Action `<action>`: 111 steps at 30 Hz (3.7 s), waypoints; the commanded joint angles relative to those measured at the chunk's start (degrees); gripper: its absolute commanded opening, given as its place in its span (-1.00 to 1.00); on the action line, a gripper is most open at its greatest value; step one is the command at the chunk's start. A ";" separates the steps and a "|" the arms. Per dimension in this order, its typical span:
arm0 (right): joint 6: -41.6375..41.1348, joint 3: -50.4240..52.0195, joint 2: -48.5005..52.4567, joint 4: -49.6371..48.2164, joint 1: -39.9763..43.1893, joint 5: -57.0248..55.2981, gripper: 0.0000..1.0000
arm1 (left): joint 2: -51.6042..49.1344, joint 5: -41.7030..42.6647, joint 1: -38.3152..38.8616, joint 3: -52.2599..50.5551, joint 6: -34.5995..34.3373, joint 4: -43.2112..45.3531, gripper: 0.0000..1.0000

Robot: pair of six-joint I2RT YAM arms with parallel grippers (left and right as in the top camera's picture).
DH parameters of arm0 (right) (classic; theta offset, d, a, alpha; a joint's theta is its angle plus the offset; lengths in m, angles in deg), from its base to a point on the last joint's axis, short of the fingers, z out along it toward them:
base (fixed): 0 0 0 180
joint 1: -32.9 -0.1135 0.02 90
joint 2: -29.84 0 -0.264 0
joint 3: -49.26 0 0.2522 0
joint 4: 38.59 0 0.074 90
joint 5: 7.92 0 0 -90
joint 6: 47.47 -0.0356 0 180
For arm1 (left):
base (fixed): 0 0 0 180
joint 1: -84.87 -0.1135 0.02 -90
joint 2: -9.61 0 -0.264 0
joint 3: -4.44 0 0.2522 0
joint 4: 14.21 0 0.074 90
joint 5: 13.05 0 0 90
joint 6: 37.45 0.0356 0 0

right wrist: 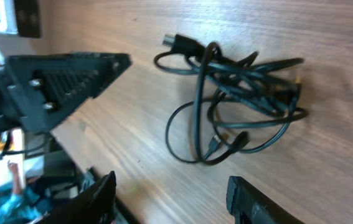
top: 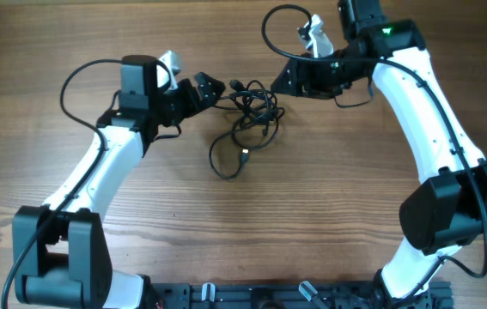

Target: Untangle cables

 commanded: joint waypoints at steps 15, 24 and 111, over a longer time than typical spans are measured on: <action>-10.54 -1.62 -0.70 -4.83 12.31 -13.42 0.40 | -0.42 -18.16 19.45 0.46 -1.03 3.17 0.62; -6.56 -1.57 -0.28 -2.47 12.68 -13.64 0.50 | -8.26 -33.09 27.21 0.46 -0.92 11.32 0.52; -13.97 2.36 2.08 -0.42 -2.34 -29.38 -0.91 | 16.65 31.06 -18.03 0.46 -20.48 8.79 -0.92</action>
